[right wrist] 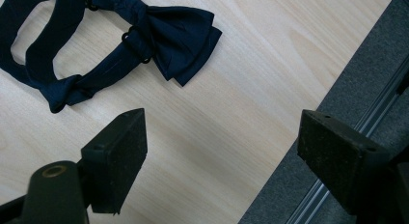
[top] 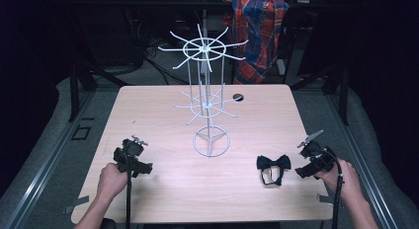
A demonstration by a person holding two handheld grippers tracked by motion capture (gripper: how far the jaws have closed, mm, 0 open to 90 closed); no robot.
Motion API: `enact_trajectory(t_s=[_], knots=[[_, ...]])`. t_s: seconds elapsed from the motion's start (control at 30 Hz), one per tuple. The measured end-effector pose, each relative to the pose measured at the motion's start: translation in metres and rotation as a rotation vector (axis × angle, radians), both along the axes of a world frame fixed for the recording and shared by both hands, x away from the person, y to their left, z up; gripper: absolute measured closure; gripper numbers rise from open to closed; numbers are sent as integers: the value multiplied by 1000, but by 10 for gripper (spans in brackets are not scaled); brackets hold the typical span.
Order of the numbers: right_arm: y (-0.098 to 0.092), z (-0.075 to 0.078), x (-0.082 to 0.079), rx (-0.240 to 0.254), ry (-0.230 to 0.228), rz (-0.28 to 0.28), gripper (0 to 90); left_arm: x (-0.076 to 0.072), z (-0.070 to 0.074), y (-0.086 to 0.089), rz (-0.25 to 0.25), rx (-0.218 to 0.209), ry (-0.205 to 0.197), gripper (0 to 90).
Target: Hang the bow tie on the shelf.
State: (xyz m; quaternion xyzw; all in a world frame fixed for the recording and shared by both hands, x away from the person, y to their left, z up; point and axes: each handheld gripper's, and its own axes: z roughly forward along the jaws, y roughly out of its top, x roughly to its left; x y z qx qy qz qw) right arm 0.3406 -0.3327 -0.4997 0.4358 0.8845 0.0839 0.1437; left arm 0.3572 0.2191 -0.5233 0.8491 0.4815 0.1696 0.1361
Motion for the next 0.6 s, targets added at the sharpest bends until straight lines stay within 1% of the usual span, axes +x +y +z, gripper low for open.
enact_trajectory(t_s=[0.13,0.17,0.2,0.3,0.33,0.37,0.4,0.43,0.47,0.53,0.57,0.6], knots=[[1,-1,0,13,-9,-2,162,0,0,-1,-2,0,0,168],[1,0,0,5,-9,3,160,0,0,-1,-4,-1,3,168],[2,0,-1,10,-10,3,159,0,0,-1,-4,-1,2,168],[5,1,0,5,-18,19,158,0,0,0,-4,-1,3,168],[6,2,0,-4,-21,28,159,0,0,0,-4,-1,0,168],[7,2,0,-5,-13,40,159,0,0,0,-4,-3,0,168],[9,2,0,-10,-23,39,159,-1,-1,1,0,-4,3,168],[10,0,1,-1,-27,44,159,-1,-1,1,3,-3,2,168],[12,2,2,-16,-19,59,158,-1,-1,1,3,-3,2,168],[15,1,3,-27,-33,63,146,-2,-1,3,5,-3,0,168],[16,2,4,-35,-24,77,144,-2,0,3,5,-2,1,168],[17,1,5,-33,-26,81,143,-3,0,4,5,-3,1,168]])
